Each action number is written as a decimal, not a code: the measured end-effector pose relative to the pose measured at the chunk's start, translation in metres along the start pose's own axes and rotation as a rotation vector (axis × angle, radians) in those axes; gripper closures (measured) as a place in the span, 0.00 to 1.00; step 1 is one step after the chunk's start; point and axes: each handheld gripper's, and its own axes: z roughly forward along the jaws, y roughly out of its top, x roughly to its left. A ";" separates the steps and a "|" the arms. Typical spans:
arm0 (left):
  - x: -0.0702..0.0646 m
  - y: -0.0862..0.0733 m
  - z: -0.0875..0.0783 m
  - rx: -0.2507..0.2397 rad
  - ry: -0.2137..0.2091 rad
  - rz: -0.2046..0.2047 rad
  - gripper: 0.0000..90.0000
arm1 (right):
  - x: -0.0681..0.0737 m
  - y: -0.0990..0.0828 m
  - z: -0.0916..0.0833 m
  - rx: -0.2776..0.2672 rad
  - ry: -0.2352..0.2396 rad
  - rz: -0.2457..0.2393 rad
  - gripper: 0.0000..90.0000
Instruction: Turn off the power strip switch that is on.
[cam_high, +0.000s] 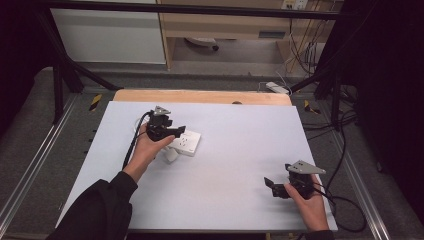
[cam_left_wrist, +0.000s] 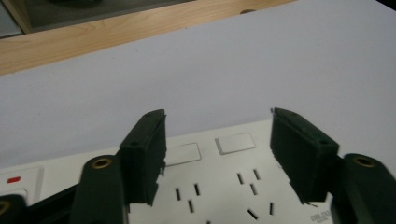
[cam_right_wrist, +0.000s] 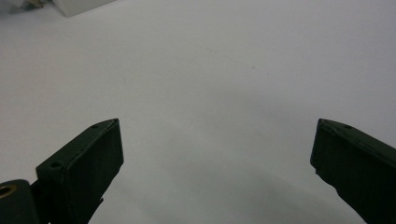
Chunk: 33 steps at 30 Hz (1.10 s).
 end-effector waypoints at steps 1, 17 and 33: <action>-0.001 0.000 -0.001 0.007 -0.001 -0.003 0.31 | 0.000 0.000 0.000 -0.001 0.000 -0.001 0.03; -0.004 -0.015 -0.051 -0.048 -0.036 -0.013 0.13 | 0.000 0.000 0.000 -0.001 -0.001 0.004 0.03; -0.004 -0.040 -0.102 -0.115 -0.033 -0.030 0.08 | 0.000 0.000 0.000 0.002 -0.004 0.006 0.03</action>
